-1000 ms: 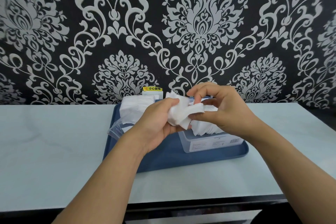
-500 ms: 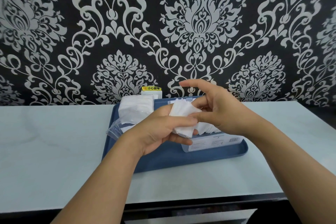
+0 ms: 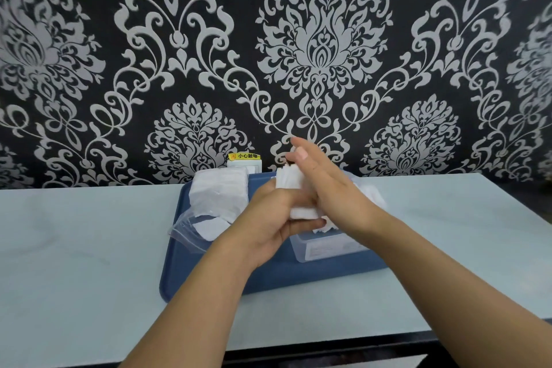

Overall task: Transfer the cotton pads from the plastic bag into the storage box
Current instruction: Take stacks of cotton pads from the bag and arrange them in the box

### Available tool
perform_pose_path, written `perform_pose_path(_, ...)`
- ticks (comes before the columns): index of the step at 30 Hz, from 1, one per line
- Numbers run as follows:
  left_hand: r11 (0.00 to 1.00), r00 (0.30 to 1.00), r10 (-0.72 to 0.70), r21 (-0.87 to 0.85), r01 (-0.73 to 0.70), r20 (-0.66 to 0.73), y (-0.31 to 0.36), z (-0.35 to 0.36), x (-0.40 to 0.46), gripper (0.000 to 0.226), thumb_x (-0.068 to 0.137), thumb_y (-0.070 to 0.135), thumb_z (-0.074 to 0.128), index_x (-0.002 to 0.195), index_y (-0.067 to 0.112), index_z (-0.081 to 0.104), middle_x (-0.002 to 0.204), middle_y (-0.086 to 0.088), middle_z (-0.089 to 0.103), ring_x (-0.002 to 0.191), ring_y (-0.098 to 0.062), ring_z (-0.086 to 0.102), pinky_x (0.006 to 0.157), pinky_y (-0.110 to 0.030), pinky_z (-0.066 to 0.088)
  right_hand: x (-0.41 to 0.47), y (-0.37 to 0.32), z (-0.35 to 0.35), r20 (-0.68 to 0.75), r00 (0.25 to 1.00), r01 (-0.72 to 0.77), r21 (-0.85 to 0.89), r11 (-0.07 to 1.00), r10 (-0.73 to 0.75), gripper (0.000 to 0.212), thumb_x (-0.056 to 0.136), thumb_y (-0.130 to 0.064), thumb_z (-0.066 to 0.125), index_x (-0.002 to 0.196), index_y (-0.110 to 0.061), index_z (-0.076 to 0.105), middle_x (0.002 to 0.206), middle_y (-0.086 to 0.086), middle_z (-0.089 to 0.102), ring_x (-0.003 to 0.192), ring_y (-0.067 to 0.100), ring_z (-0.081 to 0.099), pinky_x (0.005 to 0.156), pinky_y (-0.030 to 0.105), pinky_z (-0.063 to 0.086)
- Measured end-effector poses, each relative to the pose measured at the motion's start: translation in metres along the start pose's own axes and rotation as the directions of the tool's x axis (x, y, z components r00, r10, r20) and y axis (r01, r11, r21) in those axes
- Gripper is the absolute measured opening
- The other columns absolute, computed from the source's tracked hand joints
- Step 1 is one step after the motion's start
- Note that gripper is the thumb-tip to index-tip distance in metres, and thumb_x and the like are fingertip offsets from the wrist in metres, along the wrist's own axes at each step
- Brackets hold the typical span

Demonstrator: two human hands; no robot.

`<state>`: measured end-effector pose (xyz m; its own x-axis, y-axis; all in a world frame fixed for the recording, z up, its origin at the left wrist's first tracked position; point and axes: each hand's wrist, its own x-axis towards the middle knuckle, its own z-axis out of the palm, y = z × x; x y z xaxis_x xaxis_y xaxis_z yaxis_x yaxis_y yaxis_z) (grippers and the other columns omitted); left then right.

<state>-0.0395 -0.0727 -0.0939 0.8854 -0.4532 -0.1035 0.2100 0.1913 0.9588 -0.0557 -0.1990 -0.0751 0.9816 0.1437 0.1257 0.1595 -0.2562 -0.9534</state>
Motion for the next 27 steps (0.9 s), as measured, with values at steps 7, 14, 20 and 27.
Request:
perform_pose_path(7,0.997,0.997,-0.059,0.055,0.062,-0.059,0.001,-0.004,0.006,0.036,0.085,-0.010,0.058,0.117,0.006,0.066,0.102,-0.018,0.076,0.087,-0.025,0.076,0.060,-0.031,0.061,-0.006,0.010,-0.036,0.071,0.996,0.057,-0.029,0.998,-0.055,0.020,0.097,-0.011,0.063,0.116,-0.006,0.069,0.098,0.015,0.073,0.080,0.016,0.066,0.072,0.028,0.056)
perform_pose_path(14,0.996,0.933,0.087,0.024,-0.084,-0.349,0.002,0.016,0.009,0.038,0.068,0.018,0.063,0.105,0.012,0.067,0.107,-0.016,0.074,0.105,-0.033,0.070,0.091,-0.046,0.055,-0.004,0.013,-0.028,-0.132,0.986,-0.068,0.210,0.975,0.097,0.030,0.098,-0.008,0.061,0.128,-0.004,0.060,0.106,0.020,0.067,0.092,0.020,0.067,0.077,0.030,0.061)
perform_pose_path(20,0.992,0.931,0.103,-0.031,-0.122,-0.351,-0.001,0.024,0.014,0.039,0.081,0.011,0.052,0.118,0.001,0.061,0.101,-0.016,0.071,0.099,-0.032,0.068,0.088,-0.049,0.054,0.003,0.005,-0.011,-0.097,0.981,-0.143,0.241,0.960,0.170,0.030,0.101,-0.018,0.045,0.121,-0.002,0.061,0.101,0.012,0.067,0.086,0.017,0.064,0.076,0.036,0.053)
perform_pose_path(27,0.991,0.947,0.112,0.106,-0.084,-0.301,-0.003,0.012,0.021,0.044,0.085,0.011,0.064,0.126,0.019,0.051,0.110,-0.007,0.068,0.099,-0.022,0.068,0.081,-0.037,0.054,0.009,0.009,-0.035,-0.150,0.971,-0.131,0.319,0.939,0.186,0.037,0.089,-0.007,0.073,0.123,-0.003,0.059,0.100,0.012,0.072,0.074,0.013,0.072,0.060,0.022,0.056)
